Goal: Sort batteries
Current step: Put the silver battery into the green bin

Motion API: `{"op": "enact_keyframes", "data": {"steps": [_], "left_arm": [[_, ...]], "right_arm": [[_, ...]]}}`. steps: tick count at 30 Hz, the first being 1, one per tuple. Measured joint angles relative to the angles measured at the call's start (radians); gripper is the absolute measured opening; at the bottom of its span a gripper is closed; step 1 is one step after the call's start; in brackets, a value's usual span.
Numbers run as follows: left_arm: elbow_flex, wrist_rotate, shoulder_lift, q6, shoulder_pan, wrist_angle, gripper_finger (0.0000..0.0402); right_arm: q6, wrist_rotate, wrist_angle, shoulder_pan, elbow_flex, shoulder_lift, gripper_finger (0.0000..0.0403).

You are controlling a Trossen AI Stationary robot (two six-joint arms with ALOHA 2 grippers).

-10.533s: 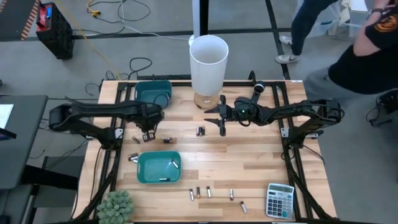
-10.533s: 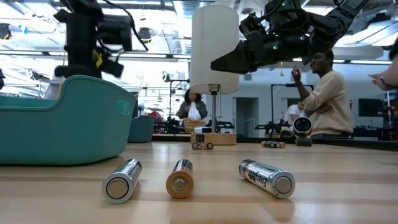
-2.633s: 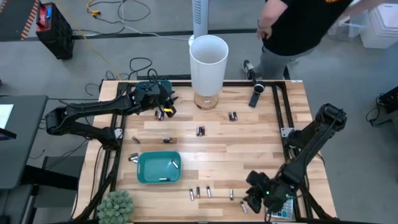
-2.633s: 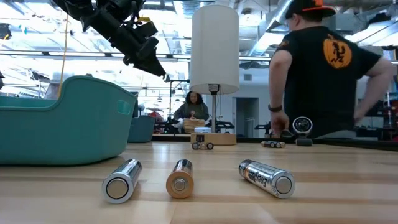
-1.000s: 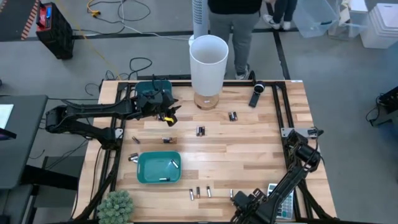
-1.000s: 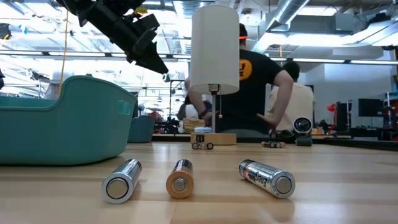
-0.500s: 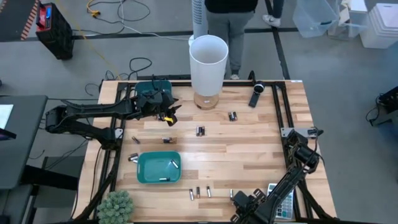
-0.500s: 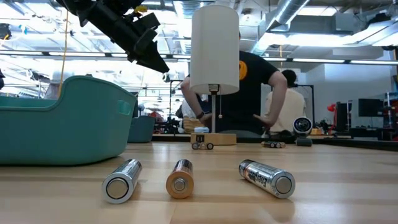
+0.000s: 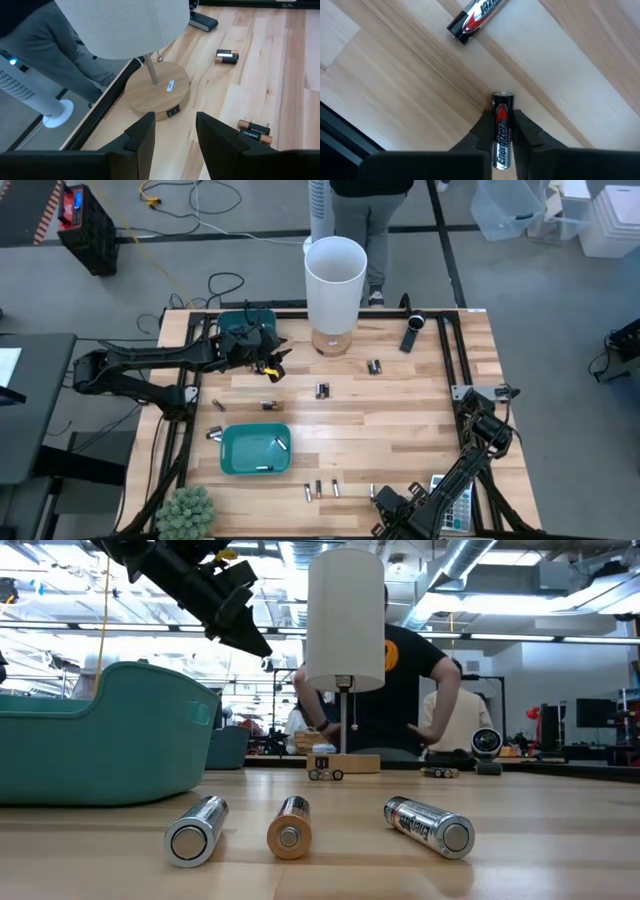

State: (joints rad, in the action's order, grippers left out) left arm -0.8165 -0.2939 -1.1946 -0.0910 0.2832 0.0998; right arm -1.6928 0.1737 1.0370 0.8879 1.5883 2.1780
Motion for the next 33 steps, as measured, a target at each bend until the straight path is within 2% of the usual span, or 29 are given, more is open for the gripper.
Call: {"op": "enact_keyframes", "data": {"steps": [15, 23, 29, 33], "left_arm": [[0.0, 0.0, 0.0, 0.0, 0.0, 0.0, 0.0137], [0.0, 0.0, 0.0, 0.0, 0.0, 0.001, 0.0137], [0.0, 0.0, 0.0, 0.0, 0.0, 0.002, 0.0137], [0.0, 0.0, 0.0, -0.002, 0.0, 0.002, 0.0137]], "right_arm": [[0.018, 0.081, 0.058, 0.01, 0.0, 0.001, 0.0042], [0.076, 0.208, 0.206, -0.013, 0.036, 0.008, 0.0042], [0.126, 0.249, 0.25, -0.029, 0.043, -0.029, 0.0042], [0.146, 0.389, 0.273, -0.042, 0.043, -0.068, 0.0042]]}}
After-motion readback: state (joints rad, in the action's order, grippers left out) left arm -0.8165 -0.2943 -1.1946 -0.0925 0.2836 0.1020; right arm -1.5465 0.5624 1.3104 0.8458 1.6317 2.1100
